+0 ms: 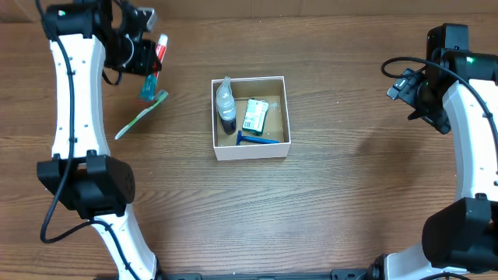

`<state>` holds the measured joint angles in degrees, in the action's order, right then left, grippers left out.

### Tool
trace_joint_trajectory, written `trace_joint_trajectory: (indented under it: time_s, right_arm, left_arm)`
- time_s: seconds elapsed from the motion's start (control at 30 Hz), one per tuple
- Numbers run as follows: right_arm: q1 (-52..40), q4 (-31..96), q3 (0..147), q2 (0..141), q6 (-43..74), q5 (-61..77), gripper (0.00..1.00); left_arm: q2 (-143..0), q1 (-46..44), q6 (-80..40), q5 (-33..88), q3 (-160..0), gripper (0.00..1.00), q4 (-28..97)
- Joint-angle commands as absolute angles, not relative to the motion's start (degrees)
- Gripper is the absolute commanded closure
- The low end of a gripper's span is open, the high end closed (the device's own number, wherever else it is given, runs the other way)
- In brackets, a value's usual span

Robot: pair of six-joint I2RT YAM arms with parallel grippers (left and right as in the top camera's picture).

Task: Pack container
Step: 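Lift the toothpaste tube with the left gripper and lower it into the box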

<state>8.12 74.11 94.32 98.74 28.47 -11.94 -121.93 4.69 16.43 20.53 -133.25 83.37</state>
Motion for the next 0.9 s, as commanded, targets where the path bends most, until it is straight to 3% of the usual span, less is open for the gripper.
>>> trace_joint_trajectory:
  time_s: [0.0, 0.53, 0.87]
  right_arm:
    - [8.1, 73.8, 94.5, 98.1, 28.7, -11.9, 0.0]
    - [8.1, 73.8, 94.5, 98.1, 28.7, -11.9, 0.0]
    - [8.1, 73.8, 94.5, 98.1, 28.7, -11.9, 0.0]
  left_arm:
    - [-121.4, 0.6, 18.0, 24.2, -142.2, 0.8, 87.3]
    - [-121.1, -21.0, 30.2, 19.0, -148.5, 0.76, 93.1]
    - [-121.1, -26.4, 36.2, 18.9, -136.7, 0.78, 92.9]
